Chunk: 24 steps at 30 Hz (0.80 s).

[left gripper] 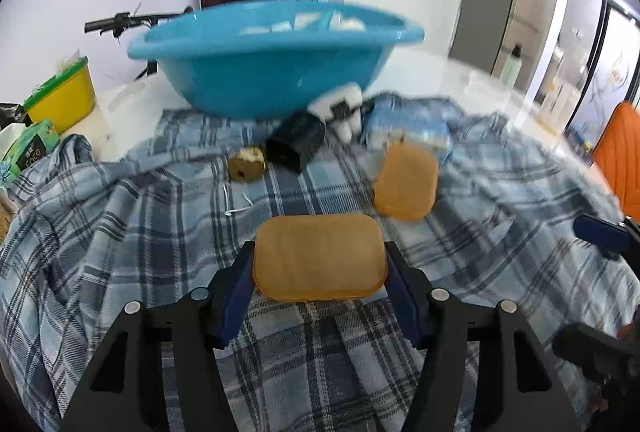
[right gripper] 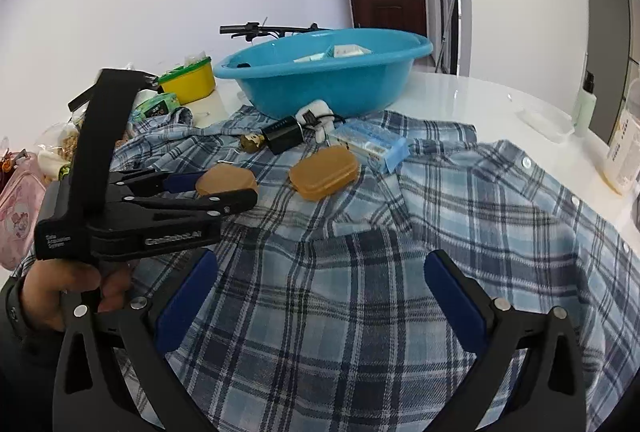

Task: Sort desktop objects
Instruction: 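Lower the left tool onto the larger amber soap box and close it, then grasp the smaller amber soap box with the right tool while the left tool lifts its box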

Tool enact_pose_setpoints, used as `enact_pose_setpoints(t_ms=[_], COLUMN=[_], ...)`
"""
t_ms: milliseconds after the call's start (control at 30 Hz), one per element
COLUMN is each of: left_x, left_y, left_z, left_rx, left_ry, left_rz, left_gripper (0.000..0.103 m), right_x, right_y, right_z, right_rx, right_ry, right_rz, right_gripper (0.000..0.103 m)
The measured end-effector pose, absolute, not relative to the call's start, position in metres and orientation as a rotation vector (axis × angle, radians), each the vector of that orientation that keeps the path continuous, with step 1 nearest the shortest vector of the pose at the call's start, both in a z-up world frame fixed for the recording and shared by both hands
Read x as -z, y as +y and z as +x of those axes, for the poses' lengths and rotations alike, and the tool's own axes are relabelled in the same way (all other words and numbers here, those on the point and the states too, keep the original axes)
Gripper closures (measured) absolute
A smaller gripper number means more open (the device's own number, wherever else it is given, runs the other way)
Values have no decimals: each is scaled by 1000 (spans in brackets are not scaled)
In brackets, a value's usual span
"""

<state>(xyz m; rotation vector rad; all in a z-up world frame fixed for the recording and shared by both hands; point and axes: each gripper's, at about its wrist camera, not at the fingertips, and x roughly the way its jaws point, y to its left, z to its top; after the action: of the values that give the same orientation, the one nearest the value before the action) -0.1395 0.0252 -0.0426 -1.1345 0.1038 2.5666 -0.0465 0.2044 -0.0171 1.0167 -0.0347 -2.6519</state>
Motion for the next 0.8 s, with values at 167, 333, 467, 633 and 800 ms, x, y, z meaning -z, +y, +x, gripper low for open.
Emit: enact_pose_setpoints(t_ms=[167, 333, 467, 633, 800], left_x=[23, 12, 7, 8, 11], left_y=[7, -6, -17, -25, -22], left_z=[-131, -126, -124, -126, -128], left_rx=[-2599, -2598, -2628, -2624, -2607], left_ry=[-14, -106, -167, -222, -218], left_rz=[-1023, -968, -944, -958, -974], left_gripper=[40, 40, 40, 40, 39], right_x=[-2, -14, 1, 34, 48], right_y=[204, 207, 192, 180, 174], right_z=[-65, -108, -147, -163, -170], right_rx=[2640, 2599, 2472, 2315, 2306], right_ry=[100, 143, 180, 103, 162], right_rz=[969, 964, 1023, 1091, 1140], right_gripper=[0, 0, 0, 4, 10])
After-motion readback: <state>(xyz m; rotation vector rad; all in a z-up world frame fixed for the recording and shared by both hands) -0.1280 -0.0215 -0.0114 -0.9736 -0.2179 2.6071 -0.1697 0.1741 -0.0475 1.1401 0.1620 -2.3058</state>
